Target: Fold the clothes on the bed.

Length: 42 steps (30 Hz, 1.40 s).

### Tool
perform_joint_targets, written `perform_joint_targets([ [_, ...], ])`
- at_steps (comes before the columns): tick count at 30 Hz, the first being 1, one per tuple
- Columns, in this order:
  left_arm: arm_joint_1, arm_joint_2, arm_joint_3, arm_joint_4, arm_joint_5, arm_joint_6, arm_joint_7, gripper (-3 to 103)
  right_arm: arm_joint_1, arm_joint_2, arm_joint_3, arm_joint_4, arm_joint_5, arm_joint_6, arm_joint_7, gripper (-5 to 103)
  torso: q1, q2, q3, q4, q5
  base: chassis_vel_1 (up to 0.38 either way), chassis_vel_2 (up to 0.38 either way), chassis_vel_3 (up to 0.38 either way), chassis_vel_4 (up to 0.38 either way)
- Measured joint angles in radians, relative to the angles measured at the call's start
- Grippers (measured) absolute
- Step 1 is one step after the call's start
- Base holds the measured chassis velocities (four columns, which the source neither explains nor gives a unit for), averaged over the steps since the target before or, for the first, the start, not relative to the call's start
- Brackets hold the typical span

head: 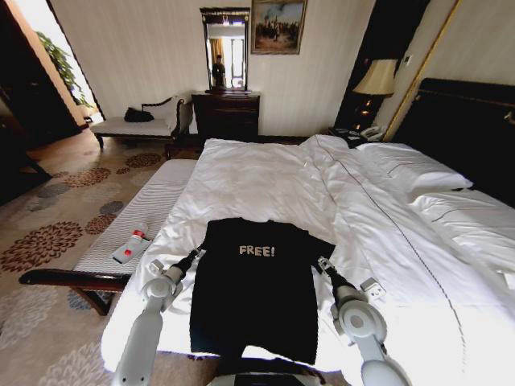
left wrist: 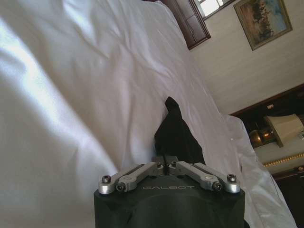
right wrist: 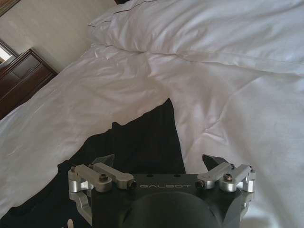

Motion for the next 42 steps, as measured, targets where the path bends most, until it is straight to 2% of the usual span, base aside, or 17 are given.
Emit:
perform_joint_targets([
  [7, -0.013, 0.013, -0.028, -0.013, -0.007, -0.003, 0.001, 0, -0.006, 0.001, 0.002, -0.005, -0.007, 0.005, 0.000, 100, 0.000, 0.000, 0.000, 0.0000, 0.0000, 0.000, 0.000, 0.000, 0.000],
  [15, -0.073, 0.113, -0.034, 0.029, -0.017, -0.012, 0.006, 0, -0.011, 0.010, -0.007, 0.000, -0.018, 0.006, 0.000, 100, 0.000, 0.000, 0.000, 0.0003, 0.0000, 0.000, 0.000, 0.000, 0.000],
  [21, -0.122, 0.143, -0.029, 0.081, -0.016, -0.014, 0.009, 0, -0.013, 0.011, -0.008, 0.007, -0.020, 0.006, 0.000, 100, 0.000, 0.000, 0.000, 0.0000, 0.0000, 0.000, 0.000, 0.000, 0.000],
  [30, -0.161, 0.166, -0.040, 0.130, -0.013, -0.019, 0.009, 0, -0.018, 0.007, 0.001, 0.008, -0.019, 0.007, 0.001, 100, 0.000, 0.000, 0.000, 0.0000, 0.0001, 0.000, 0.000, 0.000, 0.000],
  [42, -0.183, 0.174, -0.042, 0.204, 0.032, -0.042, 0.009, 0, -0.012, 0.009, -0.006, -0.001, -0.023, 0.008, 0.000, 100, 0.000, 0.000, 0.000, 0.0000, 0.0000, 0.000, 0.000, 0.000, 0.000],
])
